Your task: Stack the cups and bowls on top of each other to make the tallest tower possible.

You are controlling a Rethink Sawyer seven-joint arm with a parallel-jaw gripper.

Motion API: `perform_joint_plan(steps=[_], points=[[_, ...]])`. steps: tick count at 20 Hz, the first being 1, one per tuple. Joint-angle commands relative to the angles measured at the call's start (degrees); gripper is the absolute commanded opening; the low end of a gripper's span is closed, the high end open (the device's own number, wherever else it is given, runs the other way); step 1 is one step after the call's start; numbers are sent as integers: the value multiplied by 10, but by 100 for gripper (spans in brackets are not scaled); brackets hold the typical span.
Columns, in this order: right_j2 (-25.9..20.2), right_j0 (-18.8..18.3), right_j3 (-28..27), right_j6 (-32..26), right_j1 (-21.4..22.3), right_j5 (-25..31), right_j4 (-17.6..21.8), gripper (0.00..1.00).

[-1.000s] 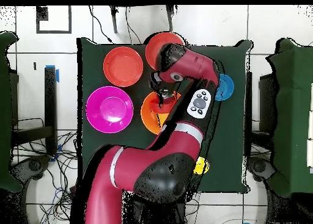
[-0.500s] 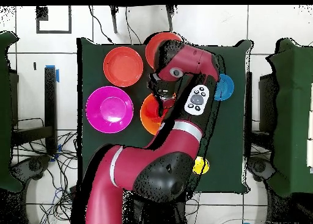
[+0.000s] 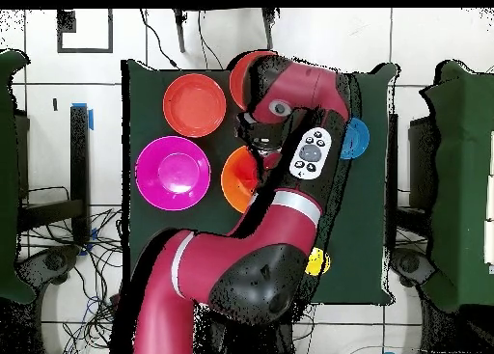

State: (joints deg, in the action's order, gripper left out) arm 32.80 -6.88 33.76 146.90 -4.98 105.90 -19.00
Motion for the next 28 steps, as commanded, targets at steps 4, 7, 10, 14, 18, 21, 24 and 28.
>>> perform_joint_plan(steps=[4,7,10,14,18,21,24,28], points=[[-51,-15,34,-120,40,-70,71,0],[-60,-18,38,-129,48,-68,78,0],[-71,-24,40,-124,52,-32,73,0],[-78,-30,42,-130,56,-27,79,0],[-80,-33,44,-141,66,-24,89,0],[-80,-33,49,-153,76,-33,100,0],[-78,-35,53,-179,81,-100,121,0],[-98,-37,88,-195,102,-236,136,0]])
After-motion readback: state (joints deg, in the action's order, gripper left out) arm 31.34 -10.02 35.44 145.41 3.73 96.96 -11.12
